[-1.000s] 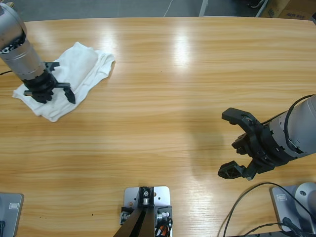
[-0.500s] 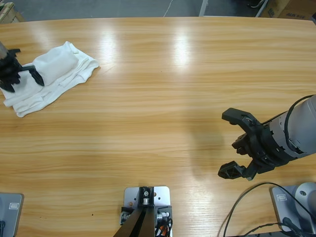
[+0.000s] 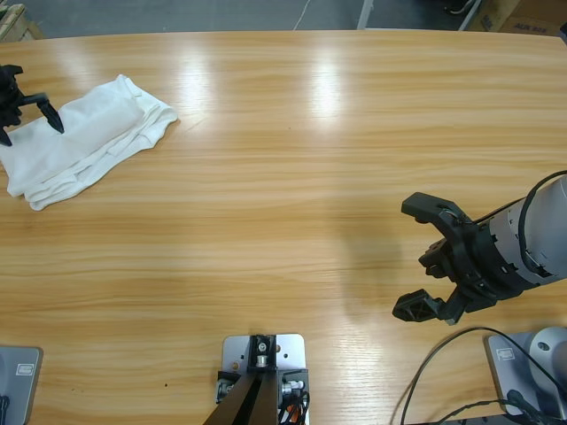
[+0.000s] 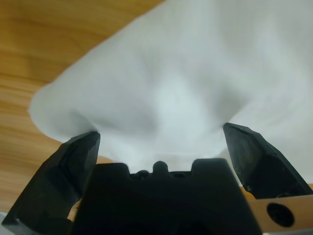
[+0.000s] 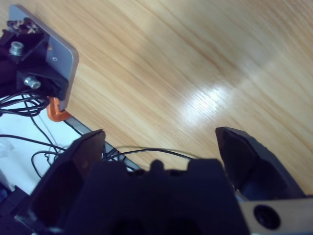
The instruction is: Fold clothes
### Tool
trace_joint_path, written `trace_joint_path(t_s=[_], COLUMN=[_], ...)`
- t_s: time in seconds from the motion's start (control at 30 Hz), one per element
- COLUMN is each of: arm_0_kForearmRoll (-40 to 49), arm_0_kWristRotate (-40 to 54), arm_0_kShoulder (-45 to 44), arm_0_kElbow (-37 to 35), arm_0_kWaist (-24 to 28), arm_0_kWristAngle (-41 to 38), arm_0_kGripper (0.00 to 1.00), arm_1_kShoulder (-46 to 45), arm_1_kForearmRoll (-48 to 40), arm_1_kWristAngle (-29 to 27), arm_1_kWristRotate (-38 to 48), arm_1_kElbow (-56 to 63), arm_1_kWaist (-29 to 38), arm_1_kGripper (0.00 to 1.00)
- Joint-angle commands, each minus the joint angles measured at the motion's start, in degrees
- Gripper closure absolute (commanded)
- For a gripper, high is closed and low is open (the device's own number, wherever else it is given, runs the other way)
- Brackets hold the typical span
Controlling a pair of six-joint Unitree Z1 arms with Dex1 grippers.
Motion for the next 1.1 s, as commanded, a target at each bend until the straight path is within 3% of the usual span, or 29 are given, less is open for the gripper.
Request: trace_joint_path(t_s=[0.03,0.1,0.3,0.53,0.77,1.1], arm_0_kForearmRoll=[-0.42,-3.25,-11.35,-13.04,-11.79,0.13], arm_0_kWristRotate=[-1.88,-3.43,-4.59,-4.33,-2.48,0.66], arm_0_kShoulder=[1.63,-1.23,-1.04,0.93,3.0,9.58], arm_0_kElbow=[4.66,8.36,18.84,18.6,12.44,-4.98], arm_0_kWaist=[-5.3,-7.29,-6.62,-2.98,1.19,2.29], arm_0_kWristAngle=[-0.1,-0.47,-2.12,-2.12,-1.68,0.73], arm_0_kGripper=[0.0,0.0,0.0,0.0,0.0,0.0], arm_1_kShoulder=[-0.98,-1.07,-1.91,-2.4,-2.6,-1.95], arm_1_kForearmRoll=[0.12,0.09,0.12,0.32,0.74,0.83], arm_1_kWristAngle=[0.51,0.39,0.42,0.55,0.6,0.69], arm_1_kWristRotate=[0.73,0.73,0.73,0.73,0.73,0.73], arm_1_kElbow=[0.82,0.98,1.33,1.59,1.63,0.8], arm_1_kWaist=[0.45,0.46,0.46,0.45,0.46,0.45], arm_1_kGripper=[0.082,0.081,0.081,0.081,0.078,0.078])
